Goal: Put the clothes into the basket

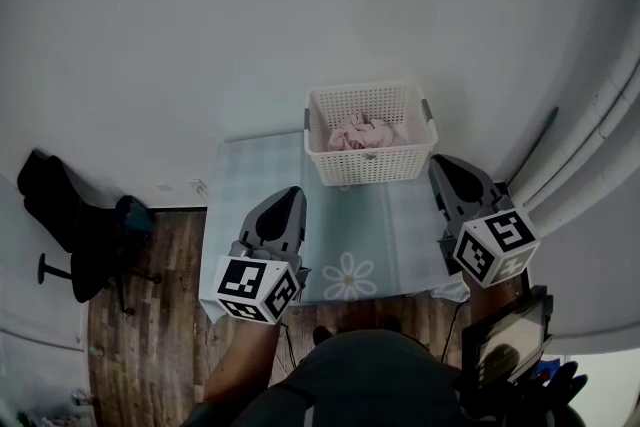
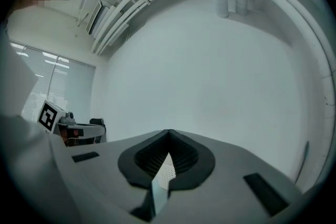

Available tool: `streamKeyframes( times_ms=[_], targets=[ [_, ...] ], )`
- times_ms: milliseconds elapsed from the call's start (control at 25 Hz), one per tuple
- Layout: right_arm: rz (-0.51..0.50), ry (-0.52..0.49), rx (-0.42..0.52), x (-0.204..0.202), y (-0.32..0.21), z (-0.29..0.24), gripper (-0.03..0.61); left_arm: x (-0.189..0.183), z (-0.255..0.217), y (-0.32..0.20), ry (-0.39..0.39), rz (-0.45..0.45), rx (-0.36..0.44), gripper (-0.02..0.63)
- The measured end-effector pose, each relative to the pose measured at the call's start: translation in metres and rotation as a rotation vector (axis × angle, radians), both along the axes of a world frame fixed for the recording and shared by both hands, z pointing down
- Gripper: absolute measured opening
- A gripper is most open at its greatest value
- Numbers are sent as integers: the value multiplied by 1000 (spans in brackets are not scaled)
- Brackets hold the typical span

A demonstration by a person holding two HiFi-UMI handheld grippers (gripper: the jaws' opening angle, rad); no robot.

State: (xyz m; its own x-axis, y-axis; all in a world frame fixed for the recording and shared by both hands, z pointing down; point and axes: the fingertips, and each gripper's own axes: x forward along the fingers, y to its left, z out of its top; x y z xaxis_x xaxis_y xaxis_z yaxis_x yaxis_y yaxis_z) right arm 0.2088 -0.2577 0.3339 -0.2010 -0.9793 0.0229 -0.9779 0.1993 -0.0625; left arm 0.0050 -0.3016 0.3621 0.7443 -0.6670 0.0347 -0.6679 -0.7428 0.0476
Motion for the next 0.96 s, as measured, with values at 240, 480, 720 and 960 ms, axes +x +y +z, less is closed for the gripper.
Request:
streamKeyframes(
  times_ms=[240,480,720,960],
  targets=[
    [8,-1,3,-1,4,-2,12,-1,-2,2,1,6,4,9],
    [12,4,8,-2,1,-3,12,-2,-2,-1,2,9,5,9],
    [11,9,9,-4,-4,-3,12,-3,-1,-6,7,5,4,9],
    [8,-5,9,-4,-9,-2,12,-3,0,-11,11,4,6,9]
  ],
)
